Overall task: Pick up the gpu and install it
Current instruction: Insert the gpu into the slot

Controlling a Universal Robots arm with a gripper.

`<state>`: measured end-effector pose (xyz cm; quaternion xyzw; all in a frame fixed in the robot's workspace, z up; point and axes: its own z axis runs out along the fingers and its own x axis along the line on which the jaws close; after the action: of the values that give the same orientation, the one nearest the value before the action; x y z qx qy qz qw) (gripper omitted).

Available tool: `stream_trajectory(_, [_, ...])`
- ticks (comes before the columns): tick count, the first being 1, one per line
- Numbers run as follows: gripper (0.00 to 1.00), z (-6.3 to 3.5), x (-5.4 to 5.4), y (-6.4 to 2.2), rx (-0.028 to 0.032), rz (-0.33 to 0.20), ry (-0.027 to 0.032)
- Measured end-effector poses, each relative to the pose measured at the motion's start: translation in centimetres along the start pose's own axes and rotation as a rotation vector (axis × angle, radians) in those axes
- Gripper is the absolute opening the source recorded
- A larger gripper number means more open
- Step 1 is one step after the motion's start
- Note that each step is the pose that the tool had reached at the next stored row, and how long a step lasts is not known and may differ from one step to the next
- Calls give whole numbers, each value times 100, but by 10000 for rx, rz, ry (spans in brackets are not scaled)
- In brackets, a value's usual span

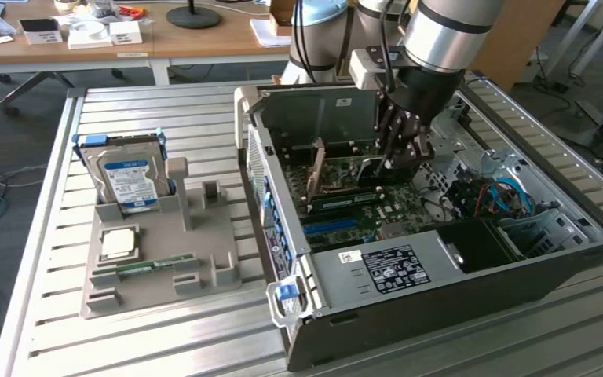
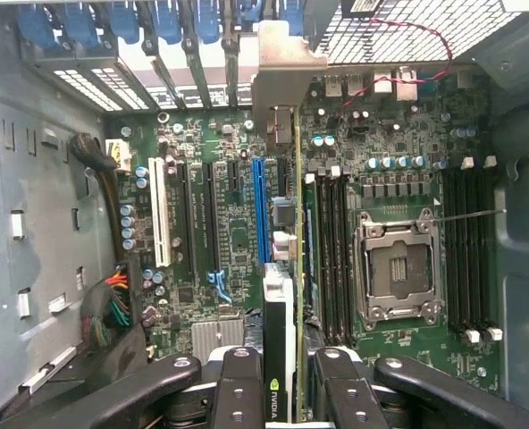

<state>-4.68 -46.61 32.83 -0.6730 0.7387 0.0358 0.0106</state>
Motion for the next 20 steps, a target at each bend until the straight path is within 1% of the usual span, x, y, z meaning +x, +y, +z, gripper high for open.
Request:
stream_trajectory(9, [27,1,0,0,-3,-53,-1])
stream_trajectory(20, [27,2,0,0,-24,-411,13])
